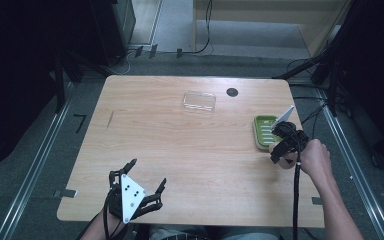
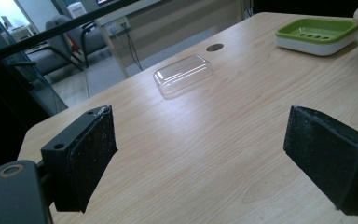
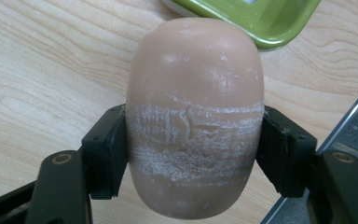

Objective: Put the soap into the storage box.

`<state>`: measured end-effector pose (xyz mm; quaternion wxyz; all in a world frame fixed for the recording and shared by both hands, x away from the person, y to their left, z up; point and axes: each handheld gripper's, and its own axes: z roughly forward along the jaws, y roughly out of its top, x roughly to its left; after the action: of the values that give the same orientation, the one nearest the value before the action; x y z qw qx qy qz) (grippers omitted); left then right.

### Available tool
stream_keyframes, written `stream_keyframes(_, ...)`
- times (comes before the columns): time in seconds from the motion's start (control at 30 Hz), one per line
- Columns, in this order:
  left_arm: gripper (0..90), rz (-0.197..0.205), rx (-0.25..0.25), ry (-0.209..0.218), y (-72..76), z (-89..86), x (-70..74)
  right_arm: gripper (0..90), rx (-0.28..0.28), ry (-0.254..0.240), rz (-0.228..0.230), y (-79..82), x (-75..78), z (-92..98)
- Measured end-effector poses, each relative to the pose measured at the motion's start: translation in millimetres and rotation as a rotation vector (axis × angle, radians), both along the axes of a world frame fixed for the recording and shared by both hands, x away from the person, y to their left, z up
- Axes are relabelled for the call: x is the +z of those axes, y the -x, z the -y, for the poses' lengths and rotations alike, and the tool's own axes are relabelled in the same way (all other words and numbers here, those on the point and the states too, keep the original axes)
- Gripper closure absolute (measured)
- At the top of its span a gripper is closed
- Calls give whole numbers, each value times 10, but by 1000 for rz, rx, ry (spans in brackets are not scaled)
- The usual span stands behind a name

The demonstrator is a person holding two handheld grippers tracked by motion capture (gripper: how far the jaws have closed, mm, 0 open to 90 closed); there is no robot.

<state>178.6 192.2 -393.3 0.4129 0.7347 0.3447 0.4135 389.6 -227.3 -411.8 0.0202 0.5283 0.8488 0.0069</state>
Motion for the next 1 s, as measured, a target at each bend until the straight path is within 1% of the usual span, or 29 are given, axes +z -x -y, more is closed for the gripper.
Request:
stream_keyframes(0.03, 98, 0, 0, 0, 0, 0, 0, 335, 5, 0, 4, -11, 3, 2)
stream_keyframes(0.13, 99, 0, 0, -1, 0, 0, 0, 335, -6, -3, 2, -36, 16, -11)
stream_keyframes(0.23, 98, -1, 0, -1, -1, 0, 1, 335, 0, -3, 4, -62, 10, -22)
stream_keyframes(0.4, 99, -2, 1, 0, -1, 0, 1, 336, -5, -7, 7, -92, 21, -32)
stream_keyframes(0.43, 98, -1, 1, 0, -1, -1, 1, 335, 0, -6, 13, -112, 31, -32)
stream_keyframes(0.5, 99, -1, 1, 0, -1, -1, 1, 336, -2, -5, 9, -120, 43, -33)
stream_keyframes(0.57, 98, -1, 0, -1, 0, -1, 1, 336, -4, -15, 19, -148, 73, -31)
stream_keyframes(0.73, 99, -1, 1, 0, 0, -2, 1, 335, -17, -11, 20, -191, 97, -47)
stream_keyframes(0.97, 98, -1, 1, 0, 0, -2, 1, 335, -10, -7, 22, -262, 123, -61)
stream_keyframes(1.0, 99, -1, 1, 0, 0, -2, 1, 336, -18, -4, 17, -269, 126, -70)
